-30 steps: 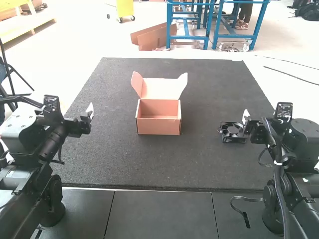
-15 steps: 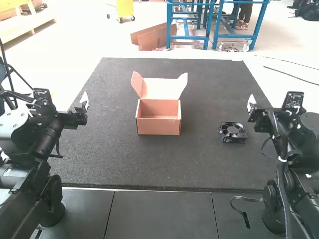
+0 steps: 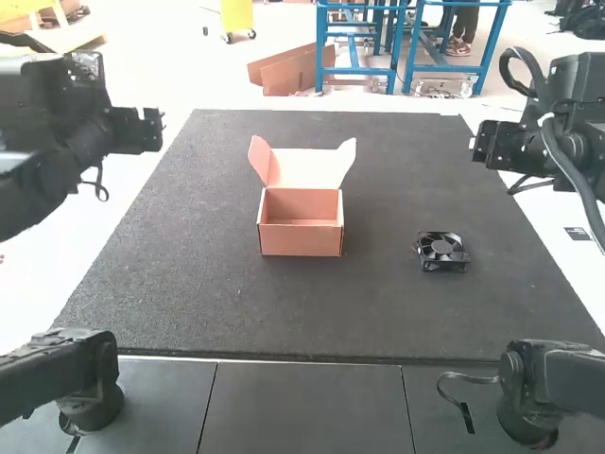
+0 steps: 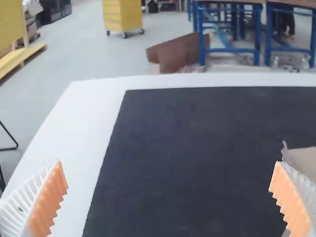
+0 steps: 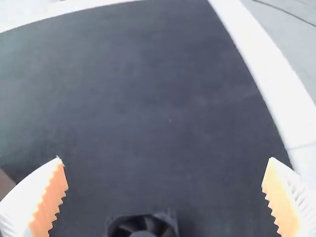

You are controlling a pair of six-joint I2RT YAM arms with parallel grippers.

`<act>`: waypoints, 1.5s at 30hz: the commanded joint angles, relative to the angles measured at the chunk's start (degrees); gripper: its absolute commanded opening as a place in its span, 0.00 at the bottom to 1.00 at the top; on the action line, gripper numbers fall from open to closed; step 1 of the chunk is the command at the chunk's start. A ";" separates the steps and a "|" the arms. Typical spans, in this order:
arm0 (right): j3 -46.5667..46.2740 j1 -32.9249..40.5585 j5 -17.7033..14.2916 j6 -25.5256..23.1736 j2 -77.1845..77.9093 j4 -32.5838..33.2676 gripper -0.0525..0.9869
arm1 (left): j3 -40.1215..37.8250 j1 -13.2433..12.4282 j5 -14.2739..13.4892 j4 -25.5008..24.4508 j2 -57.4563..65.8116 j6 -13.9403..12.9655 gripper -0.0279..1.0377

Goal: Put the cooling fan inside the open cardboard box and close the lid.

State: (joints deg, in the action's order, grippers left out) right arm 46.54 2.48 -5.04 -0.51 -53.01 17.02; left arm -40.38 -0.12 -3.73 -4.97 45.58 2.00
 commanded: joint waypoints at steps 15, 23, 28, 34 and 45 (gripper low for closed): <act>18.85 -2.22 -0.94 3.59 -16.60 22.89 0.91 | -13.14 -0.76 -5.24 -25.53 14.10 1.52 0.94; 23.94 -3.27 1.00 3.24 -27.49 30.97 0.91 | -15.78 -0.50 -5.24 -27.90 14.10 1.43 0.94; 23.15 -5.38 1.87 6.23 -31.19 32.99 0.91 | -15.78 -0.50 -5.24 -28.87 14.01 1.25 0.94; 21.48 -8.19 2.14 8.34 -34.17 33.17 0.91 | -15.87 -0.76 -4.97 -29.57 14.01 1.25 0.94; 17.44 -9.42 4.33 8.34 -39.80 28.78 0.91 | -15.69 -0.58 -4.71 -29.48 14.10 1.52 0.94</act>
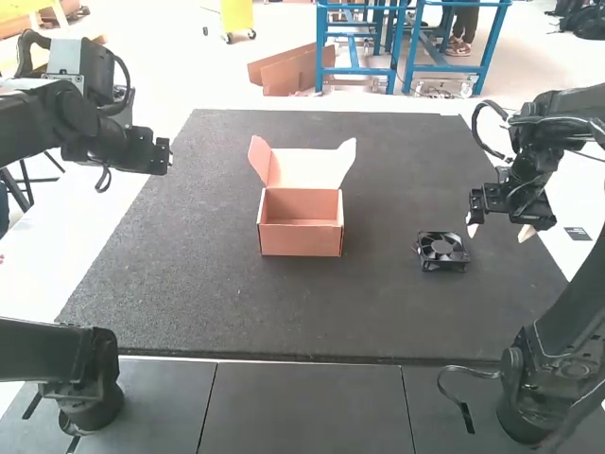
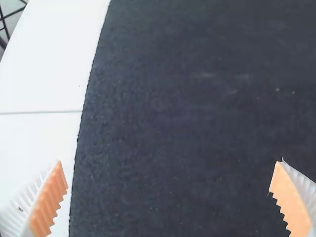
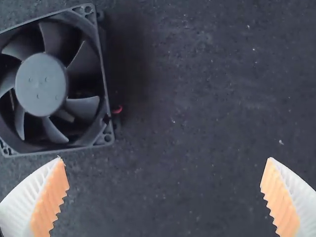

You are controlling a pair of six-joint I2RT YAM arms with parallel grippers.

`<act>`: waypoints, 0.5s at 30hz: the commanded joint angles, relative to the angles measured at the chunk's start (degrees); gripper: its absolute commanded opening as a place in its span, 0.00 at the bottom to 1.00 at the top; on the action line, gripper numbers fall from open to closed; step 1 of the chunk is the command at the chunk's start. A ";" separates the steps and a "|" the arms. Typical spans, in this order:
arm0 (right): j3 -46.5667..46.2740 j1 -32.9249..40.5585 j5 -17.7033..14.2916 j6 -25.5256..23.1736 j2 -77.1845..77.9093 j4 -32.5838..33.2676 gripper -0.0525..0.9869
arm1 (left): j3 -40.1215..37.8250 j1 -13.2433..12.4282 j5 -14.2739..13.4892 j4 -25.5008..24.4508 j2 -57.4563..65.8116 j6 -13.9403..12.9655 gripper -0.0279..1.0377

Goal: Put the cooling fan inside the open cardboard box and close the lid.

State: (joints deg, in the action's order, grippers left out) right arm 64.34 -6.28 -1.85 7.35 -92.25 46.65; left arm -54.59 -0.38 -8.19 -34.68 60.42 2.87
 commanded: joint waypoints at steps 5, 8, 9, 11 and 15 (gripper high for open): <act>-1.05 -0.31 2.64 -0.32 -3.03 -3.85 0.91 | -1.31 -0.50 -0.25 -0.04 -0.75 0.73 0.94; -1.14 -0.40 2.73 -0.41 -4.78 -5.52 0.91 | -1.22 -0.50 -0.25 -0.13 -0.75 0.91 0.94; -1.14 -0.40 2.64 -0.59 -5.40 -6.14 0.91 | -1.31 -0.41 -0.25 -0.22 -0.83 0.99 0.94; -1.05 -0.57 2.64 -0.68 -6.63 -7.37 0.91 | -1.31 -0.32 -0.25 -0.30 -0.83 1.26 0.94; -0.79 -0.66 2.73 -0.85 -9.09 -9.12 0.91 | -1.40 -0.23 -0.25 -0.30 -0.75 1.52 0.94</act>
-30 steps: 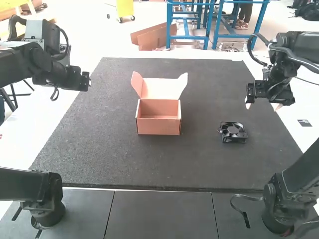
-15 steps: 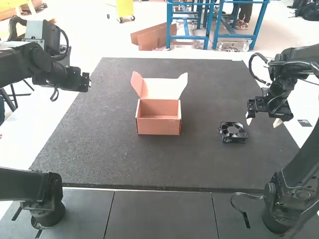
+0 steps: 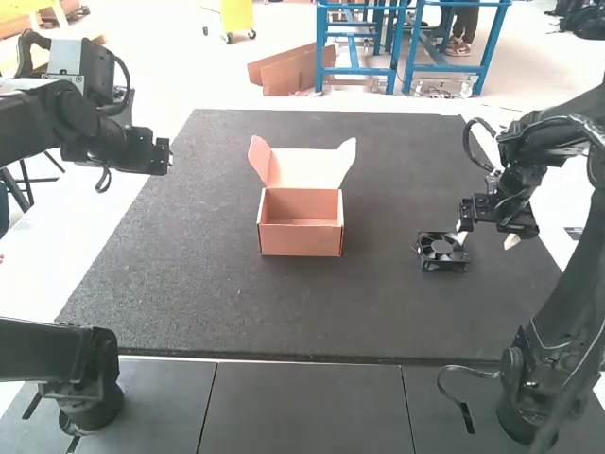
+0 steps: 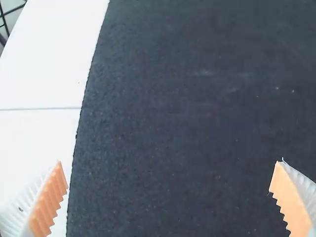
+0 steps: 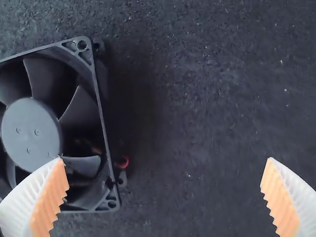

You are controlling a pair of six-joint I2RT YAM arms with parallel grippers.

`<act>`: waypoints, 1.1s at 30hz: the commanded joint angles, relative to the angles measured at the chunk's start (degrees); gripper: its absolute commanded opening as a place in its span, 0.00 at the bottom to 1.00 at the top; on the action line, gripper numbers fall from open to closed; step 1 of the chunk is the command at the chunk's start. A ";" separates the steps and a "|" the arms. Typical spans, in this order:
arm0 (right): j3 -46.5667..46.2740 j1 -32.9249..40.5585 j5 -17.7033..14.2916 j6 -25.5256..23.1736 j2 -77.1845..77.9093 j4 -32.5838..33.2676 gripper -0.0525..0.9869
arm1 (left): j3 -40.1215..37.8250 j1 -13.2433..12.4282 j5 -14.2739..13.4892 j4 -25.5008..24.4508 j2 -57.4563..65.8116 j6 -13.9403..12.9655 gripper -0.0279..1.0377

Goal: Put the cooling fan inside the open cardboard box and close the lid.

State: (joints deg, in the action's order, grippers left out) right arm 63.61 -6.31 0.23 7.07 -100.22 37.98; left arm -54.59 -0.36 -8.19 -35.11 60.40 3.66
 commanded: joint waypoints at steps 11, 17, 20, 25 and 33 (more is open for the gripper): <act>3.27 -0.64 0.74 -0.74 -7.00 -2.20 0.91 | -1.66 -0.43 -0.25 -0.66 -0.72 0.82 0.94; 4.59 -0.37 1.35 -0.92 -8.94 -2.12 0.91 | -1.75 -0.52 -0.25 -0.92 -0.81 0.82 0.94; 4.76 -0.37 1.26 -1.09 -9.90 -2.12 0.91 | -1.75 -0.52 -0.25 -1.10 -0.72 0.91 0.94; 5.29 -0.73 1.88 -3.29 -11.66 -0.97 0.61 | -1.93 -0.52 -0.25 -1.54 -0.81 0.91 0.94; 4.94 -0.29 4.96 -3.64 -11.57 1.31 0.03 | -1.93 -0.52 -0.25 -1.71 -0.81 1.00 0.94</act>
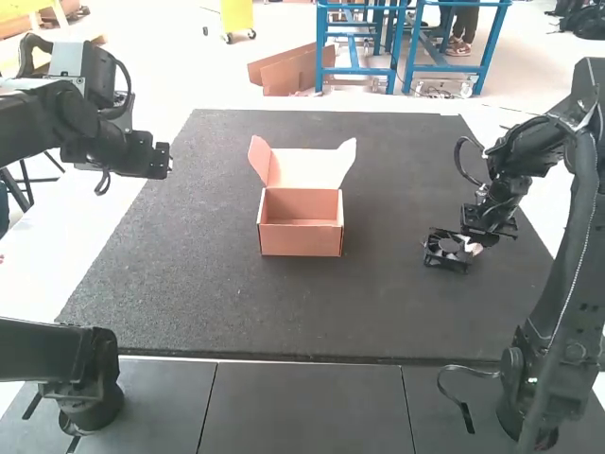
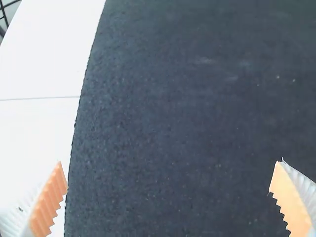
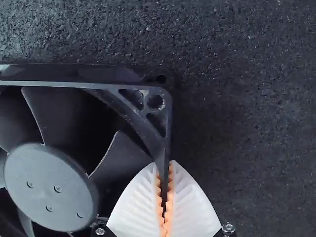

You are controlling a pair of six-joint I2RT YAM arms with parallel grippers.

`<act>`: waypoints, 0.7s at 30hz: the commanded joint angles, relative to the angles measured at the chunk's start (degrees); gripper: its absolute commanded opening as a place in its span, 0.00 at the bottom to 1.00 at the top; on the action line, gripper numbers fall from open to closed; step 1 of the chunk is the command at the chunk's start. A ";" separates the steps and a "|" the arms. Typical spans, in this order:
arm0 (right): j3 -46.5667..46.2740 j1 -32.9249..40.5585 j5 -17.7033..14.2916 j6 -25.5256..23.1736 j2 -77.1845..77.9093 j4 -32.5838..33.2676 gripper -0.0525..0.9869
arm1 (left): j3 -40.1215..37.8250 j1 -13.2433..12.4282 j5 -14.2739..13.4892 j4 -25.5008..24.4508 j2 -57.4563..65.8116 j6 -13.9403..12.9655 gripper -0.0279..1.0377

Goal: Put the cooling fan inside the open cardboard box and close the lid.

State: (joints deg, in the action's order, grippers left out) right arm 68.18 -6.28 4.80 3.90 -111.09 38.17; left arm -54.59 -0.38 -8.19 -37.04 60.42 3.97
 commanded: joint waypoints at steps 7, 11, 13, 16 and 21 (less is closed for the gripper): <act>0.46 -0.31 3.02 -1.70 4.74 1.90 0.03 | -1.57 -0.23 -0.25 0.21 -0.75 0.87 0.94; 1.34 -0.13 3.46 -5.40 11.86 3.49 0.04 | -0.96 -0.14 -0.16 0.83 -0.92 0.87 0.94; 1.69 0.04 3.38 -7.86 15.37 4.98 0.04 | -0.26 -0.14 -0.08 1.35 -0.92 0.87 0.94; 2.22 0.66 3.29 -9.97 20.65 8.15 0.04 | 0.71 -0.14 -0.08 1.97 -0.92 0.78 0.94; 2.83 5.40 5.31 -17.26 28.82 10.34 0.04 | 1.85 -0.14 0.89 2.50 -1.01 0.78 0.94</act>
State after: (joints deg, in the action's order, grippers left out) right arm 68.60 -4.38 7.09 -7.09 -86.21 48.45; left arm -52.97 -0.38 -7.97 -35.05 60.40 4.36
